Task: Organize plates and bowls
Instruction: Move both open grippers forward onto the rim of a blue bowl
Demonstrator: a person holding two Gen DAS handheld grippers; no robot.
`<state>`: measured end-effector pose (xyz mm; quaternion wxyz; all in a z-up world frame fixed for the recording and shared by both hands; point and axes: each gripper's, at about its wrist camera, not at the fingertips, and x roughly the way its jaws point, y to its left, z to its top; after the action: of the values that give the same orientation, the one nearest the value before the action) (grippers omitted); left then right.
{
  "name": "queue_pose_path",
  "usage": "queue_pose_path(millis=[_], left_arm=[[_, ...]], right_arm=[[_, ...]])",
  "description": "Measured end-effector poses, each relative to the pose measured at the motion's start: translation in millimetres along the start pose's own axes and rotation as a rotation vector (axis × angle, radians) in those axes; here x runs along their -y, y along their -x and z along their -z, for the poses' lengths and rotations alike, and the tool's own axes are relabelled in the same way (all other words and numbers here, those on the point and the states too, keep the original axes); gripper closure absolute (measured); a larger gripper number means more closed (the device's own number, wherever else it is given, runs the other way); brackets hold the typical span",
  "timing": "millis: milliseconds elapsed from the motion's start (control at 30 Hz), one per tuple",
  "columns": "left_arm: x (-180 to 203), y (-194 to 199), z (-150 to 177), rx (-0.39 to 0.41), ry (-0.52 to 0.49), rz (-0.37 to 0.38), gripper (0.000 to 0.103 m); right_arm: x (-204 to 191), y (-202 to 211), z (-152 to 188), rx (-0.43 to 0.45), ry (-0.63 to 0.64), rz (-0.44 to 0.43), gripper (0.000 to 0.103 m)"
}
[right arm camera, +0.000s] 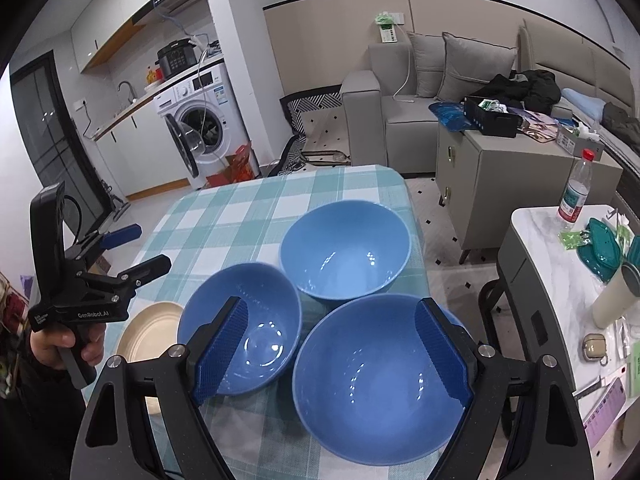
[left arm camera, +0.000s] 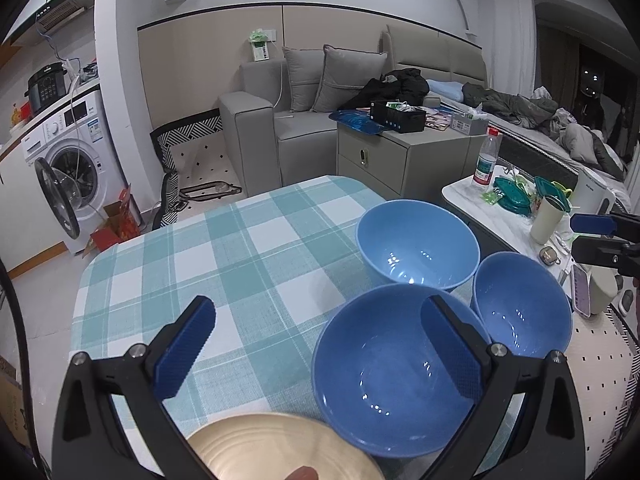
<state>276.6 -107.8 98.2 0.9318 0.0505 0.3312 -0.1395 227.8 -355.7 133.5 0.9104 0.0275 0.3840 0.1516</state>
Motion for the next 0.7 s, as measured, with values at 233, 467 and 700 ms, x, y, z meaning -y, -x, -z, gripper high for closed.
queue_pose_path(millis=[233, 467, 700], left_arm=[[5.5, -9.8, -18.3, 0.021, 0.003, 0.021, 0.0], [11.7, -20.7, -34.2, 0.041, -0.008, 0.05, 0.0], [12.9, -32.3, -49.2, 0.048, -0.01, 0.067, 0.0]], right_arm=[[15.0, 9.8, -12.0, 0.052, -0.047, -0.004, 0.016], [28.6, 13.5, -24.3, 0.073, -0.094, 0.006, 0.016], [33.7, 7.3, -37.7, 0.066, -0.093, 0.023, 0.016]])
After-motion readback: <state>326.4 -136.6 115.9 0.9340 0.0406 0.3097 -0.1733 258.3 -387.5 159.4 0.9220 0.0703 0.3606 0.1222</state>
